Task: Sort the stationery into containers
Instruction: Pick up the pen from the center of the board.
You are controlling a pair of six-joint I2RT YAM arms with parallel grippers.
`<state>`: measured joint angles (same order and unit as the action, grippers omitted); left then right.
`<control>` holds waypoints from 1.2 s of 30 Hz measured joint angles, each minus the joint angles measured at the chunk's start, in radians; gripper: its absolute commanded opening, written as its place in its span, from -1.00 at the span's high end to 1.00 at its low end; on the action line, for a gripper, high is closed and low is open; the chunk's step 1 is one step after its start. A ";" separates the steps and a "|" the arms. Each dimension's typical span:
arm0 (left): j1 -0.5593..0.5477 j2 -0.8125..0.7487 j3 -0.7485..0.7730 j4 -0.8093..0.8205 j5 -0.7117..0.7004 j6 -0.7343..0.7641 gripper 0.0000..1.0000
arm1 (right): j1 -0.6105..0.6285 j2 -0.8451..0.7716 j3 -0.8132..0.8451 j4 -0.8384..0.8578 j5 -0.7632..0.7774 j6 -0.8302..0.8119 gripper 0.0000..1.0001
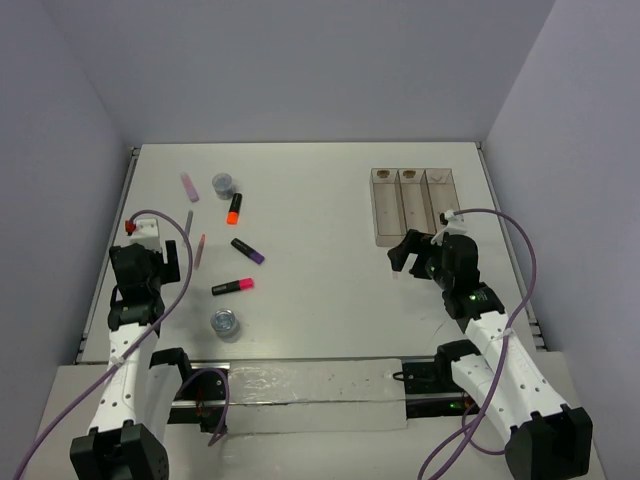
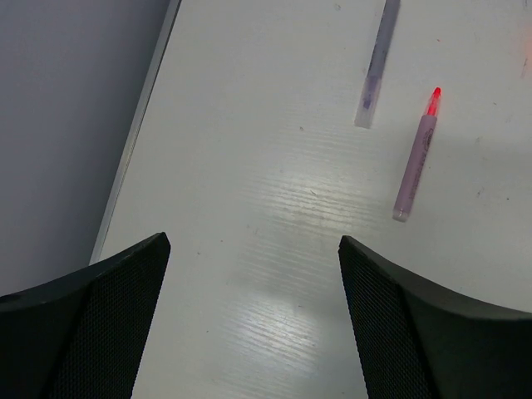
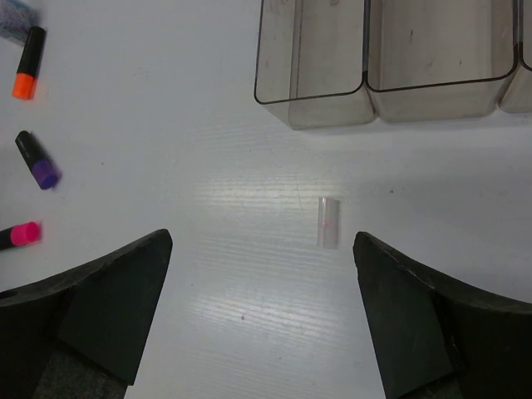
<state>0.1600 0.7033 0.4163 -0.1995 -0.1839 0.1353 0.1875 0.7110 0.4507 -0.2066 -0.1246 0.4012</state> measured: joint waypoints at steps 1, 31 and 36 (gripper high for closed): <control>0.000 0.000 0.001 -0.001 0.005 -0.001 -0.83 | 0.000 0.000 0.000 0.000 0.000 0.000 -0.94; -0.151 1.103 0.746 -0.402 0.227 -0.020 -0.33 | 0.000 0.024 0.000 -0.001 0.000 0.006 -0.94; -0.191 1.139 0.761 -0.396 0.177 -0.026 0.01 | 0.000 0.042 0.000 -0.003 0.000 0.010 -0.94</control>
<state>-0.0313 1.8423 1.1777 -0.5952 -0.0073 0.1094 0.1875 0.7526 0.4507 -0.2095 -0.1246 0.4112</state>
